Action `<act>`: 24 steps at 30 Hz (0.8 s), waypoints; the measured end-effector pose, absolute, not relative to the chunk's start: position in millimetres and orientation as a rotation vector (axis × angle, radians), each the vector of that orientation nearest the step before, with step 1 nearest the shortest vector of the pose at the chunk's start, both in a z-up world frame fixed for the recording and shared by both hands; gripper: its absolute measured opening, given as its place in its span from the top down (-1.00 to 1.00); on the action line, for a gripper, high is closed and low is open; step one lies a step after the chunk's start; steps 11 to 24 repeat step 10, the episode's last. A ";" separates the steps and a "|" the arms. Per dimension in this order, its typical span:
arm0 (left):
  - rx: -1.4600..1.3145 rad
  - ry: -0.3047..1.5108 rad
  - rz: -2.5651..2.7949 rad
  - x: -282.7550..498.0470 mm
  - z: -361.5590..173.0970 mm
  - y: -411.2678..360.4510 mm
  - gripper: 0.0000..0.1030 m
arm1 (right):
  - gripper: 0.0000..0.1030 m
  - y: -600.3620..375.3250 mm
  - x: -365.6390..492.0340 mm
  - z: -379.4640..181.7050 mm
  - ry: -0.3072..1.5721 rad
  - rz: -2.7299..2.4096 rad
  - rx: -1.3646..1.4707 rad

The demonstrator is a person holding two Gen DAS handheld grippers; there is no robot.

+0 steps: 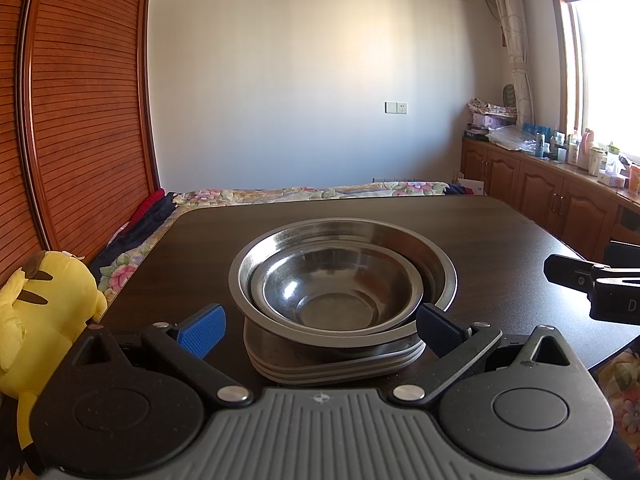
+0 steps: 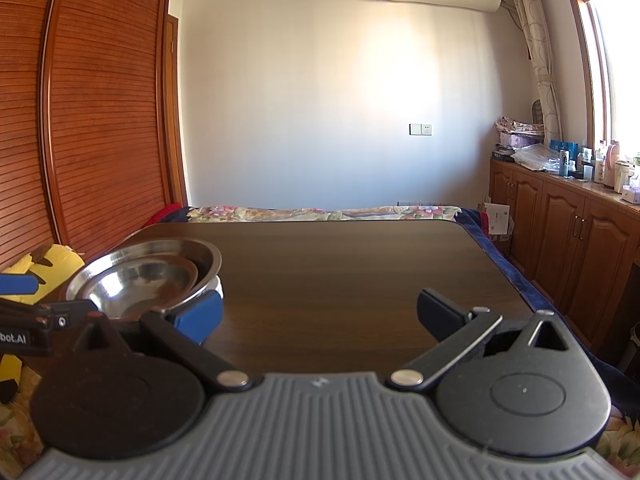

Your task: Organize plates and bowls

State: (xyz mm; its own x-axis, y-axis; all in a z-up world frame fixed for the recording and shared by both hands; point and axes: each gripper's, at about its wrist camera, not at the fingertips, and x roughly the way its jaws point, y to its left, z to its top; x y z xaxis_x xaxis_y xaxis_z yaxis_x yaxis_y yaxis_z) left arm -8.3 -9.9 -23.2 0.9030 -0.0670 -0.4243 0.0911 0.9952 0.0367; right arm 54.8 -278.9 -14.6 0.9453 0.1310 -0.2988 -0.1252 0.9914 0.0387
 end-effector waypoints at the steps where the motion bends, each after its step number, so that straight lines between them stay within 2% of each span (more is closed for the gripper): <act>1: 0.057 0.436 -0.081 -8.4 -23.2 -10.3 -1.00 | -1.00 -278.7 54.5 -14.9 0.306 0.130 0.020; 24: 0.057 0.436 -0.081 -7.8 -22.9 -9.9 -1.00 | -1.00 -278.9 54.5 -15.0 0.305 0.129 0.020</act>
